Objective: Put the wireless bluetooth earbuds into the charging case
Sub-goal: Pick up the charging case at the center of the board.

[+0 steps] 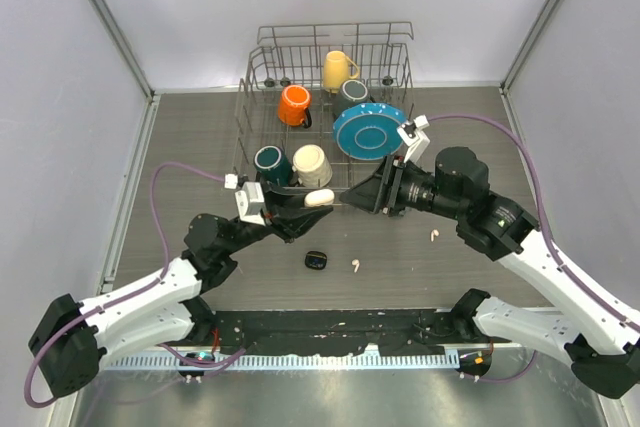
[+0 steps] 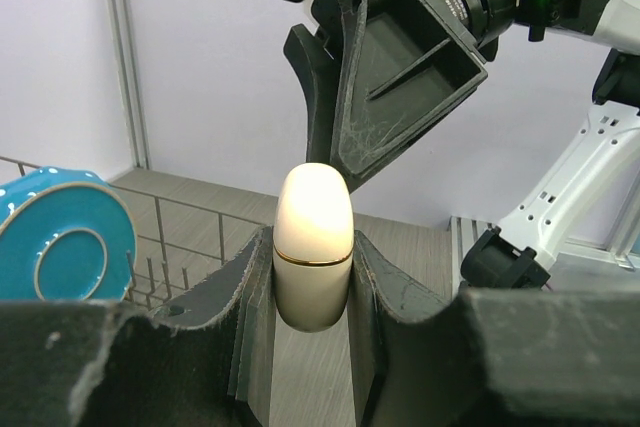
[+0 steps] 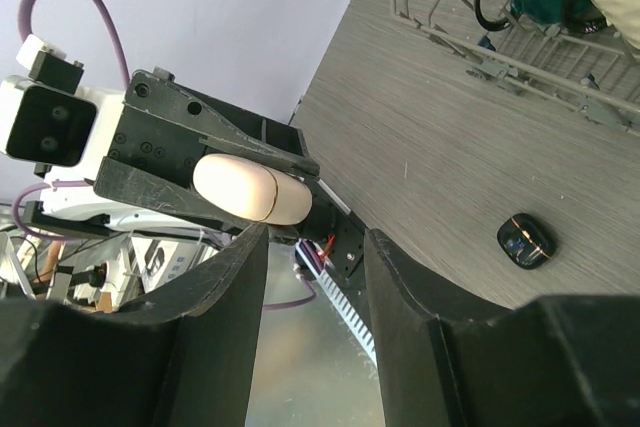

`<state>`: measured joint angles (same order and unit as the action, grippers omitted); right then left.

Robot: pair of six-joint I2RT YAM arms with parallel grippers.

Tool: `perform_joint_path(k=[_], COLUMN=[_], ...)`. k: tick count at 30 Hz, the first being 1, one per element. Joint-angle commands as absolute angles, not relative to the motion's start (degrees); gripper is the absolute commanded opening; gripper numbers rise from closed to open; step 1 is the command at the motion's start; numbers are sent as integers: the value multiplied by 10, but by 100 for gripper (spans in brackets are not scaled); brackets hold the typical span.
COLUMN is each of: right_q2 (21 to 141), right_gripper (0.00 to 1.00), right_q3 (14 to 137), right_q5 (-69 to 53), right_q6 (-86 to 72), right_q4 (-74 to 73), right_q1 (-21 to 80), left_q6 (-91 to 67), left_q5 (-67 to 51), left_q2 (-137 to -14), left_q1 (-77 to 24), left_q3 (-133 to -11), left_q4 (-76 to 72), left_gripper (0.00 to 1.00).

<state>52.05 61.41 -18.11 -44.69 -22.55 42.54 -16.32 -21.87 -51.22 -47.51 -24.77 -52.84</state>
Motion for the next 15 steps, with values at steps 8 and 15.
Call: perform_joint_path(k=[8,15], right_q2=[532,544], right_gripper=[49,49], right_q3=[632,636], right_q5=[-192,-195], right_q6=[-431,-419], right_q4=[-221,-243], right_q1=[431,432], left_q6=[-165,-168], left_q5=[-237,-242], left_q2=[-542,-555], left_q1=[-474,-474], left_q3=[-279,-288], left_q4=[-546,-555], left_gripper=[0,0])
